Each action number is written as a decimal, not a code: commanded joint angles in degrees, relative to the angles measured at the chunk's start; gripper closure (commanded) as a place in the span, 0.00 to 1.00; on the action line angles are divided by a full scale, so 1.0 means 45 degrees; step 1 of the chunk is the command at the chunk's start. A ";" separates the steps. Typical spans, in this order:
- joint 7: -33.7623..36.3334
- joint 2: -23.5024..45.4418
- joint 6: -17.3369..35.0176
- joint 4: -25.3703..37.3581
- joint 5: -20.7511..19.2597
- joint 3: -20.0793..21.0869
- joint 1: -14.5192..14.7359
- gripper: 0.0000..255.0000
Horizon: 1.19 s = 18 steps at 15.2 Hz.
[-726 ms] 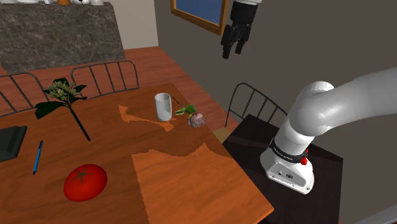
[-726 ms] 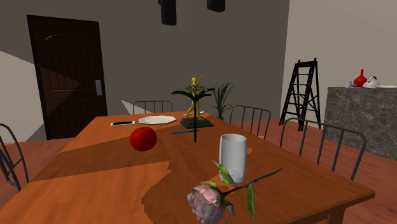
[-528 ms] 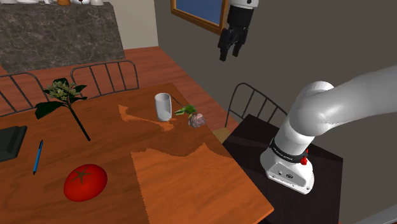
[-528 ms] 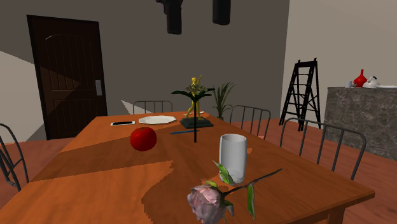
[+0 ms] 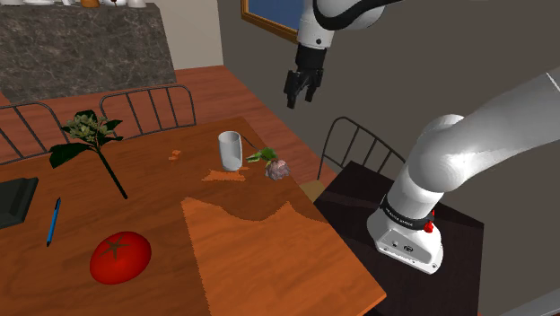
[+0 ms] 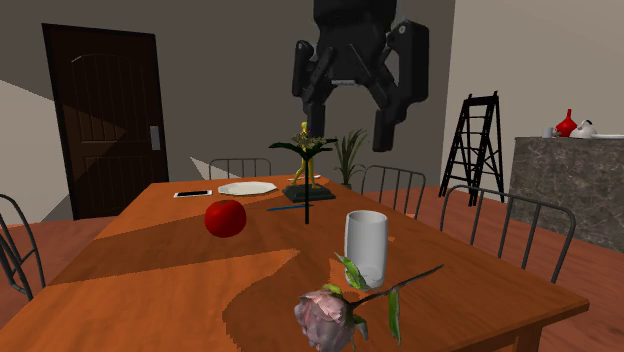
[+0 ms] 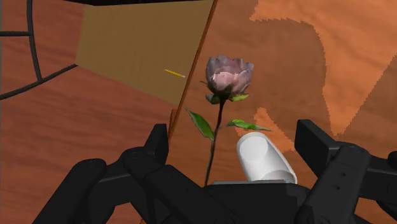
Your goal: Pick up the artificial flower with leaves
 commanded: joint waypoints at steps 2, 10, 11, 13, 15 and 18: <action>-0.0257 0.1305 0.1403 -0.0100 0.0212 -0.0086 0.0056 0.00; -0.1053 0.5264 0.4583 0.0571 0.1107 -0.0232 0.0345 0.00; -0.1182 0.5787 0.4918 0.0742 0.1256 -0.0245 0.0384 0.00; -0.1456 0.6840 0.5537 0.1140 0.1576 -0.0260 0.0454 0.00; -0.1749 0.7897 0.6085 0.1611 0.1921 -0.0243 0.0497 0.00; -0.2193 0.9480 0.6771 0.2445 0.2446 -0.0157 0.0506 0.00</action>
